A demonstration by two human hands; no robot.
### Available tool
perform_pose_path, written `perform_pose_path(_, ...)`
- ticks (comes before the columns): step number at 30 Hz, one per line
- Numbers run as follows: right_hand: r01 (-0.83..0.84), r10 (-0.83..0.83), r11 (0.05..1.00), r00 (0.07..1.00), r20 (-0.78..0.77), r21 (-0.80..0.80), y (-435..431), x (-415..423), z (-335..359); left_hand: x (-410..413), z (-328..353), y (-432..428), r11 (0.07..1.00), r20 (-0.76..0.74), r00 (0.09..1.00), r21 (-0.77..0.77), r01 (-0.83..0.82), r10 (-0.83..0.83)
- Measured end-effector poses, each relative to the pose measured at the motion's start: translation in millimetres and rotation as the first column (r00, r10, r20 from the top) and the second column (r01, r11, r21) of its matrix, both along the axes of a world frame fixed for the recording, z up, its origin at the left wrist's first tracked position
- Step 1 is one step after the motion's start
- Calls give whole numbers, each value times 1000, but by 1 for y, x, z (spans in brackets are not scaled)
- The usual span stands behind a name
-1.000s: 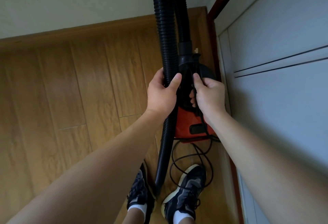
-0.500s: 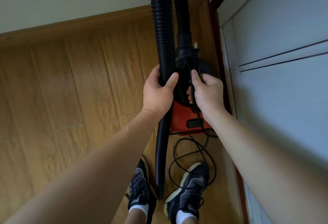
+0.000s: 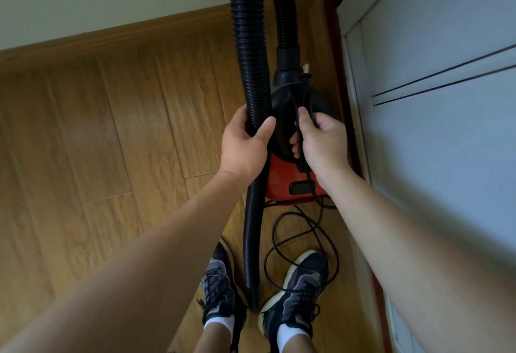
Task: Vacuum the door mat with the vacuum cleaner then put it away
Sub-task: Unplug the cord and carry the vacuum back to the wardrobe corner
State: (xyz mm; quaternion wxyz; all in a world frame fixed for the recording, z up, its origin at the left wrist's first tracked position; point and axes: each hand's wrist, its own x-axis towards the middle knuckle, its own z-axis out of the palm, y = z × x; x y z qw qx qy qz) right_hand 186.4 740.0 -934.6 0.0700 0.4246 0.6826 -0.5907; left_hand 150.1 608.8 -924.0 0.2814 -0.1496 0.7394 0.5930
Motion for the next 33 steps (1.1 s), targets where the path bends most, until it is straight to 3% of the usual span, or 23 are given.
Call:
perform_pose_path(10, -68, 62, 993, 996, 65, 93, -1, 5, 0, 5, 8, -5, 1000, 21, 1000, -10, 13, -13)
perform_pose_path(18, -215, 191, 917, 976, 103, 336, 1, 6, 14, 10, 14, -14, 999, 37, 999, -5, 39, -38)
perform_pose_path(27, -482, 412, 701, 875, 254, 525, -1, 3, 40, 12, 31, -29, 996, 45, 995, -23, 89, -88)
perform_pose_path(33, -665, 549, 476, 736, 396, 576, -8, 6, 57, 13, 44, -40, 993, 56, 992, -24, 115, -113)
